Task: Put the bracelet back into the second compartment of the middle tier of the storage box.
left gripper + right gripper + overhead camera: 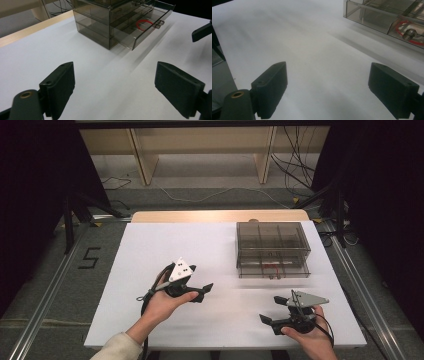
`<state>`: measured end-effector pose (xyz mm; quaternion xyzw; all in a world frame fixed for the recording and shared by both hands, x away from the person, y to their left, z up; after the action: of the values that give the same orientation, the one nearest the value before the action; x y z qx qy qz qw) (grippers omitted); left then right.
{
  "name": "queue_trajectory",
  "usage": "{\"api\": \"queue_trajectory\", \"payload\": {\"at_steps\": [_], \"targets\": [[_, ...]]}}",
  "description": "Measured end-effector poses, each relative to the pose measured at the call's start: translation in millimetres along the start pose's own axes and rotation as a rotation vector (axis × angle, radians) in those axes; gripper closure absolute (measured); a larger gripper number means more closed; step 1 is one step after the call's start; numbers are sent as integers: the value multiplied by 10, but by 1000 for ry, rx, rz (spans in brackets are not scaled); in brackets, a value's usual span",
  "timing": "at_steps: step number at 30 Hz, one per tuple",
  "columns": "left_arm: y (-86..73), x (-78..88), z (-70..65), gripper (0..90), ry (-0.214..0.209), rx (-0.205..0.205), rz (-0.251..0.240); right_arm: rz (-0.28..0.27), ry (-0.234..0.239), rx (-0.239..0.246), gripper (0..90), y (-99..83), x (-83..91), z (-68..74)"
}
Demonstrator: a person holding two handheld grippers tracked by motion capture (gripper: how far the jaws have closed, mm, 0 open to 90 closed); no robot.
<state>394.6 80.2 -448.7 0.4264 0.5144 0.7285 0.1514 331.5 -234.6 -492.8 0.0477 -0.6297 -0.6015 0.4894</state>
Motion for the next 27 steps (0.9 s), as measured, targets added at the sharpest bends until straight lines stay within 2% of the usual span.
{"api": "queue_trajectory", "payload": {"at_steps": [6, 15, 27], "targets": [[-140, 123, 35, 165, 13, 9, -13, -4, 4, 1, 165, 0, -11, -6], [-410, 307, 101, 164, 43, 35, 4, 2, 0, -4, 165, -2, -10, -7], [-749, 566, 128, 168, 100, 42, 15, 5, 2, 4, 165, -5, -5, -12]]}}
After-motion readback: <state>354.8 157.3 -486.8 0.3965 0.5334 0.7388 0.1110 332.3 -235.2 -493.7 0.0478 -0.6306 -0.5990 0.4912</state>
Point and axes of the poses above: each handheld gripper's, and its own axes: x roughly backward along the jaws, y roughly out of its top, z roughly to its left, the point moved 4 cm from there along -x, roughly forward along the jaws, and after that the axes turned 7 degrees about -x, right-handed, at the moved point
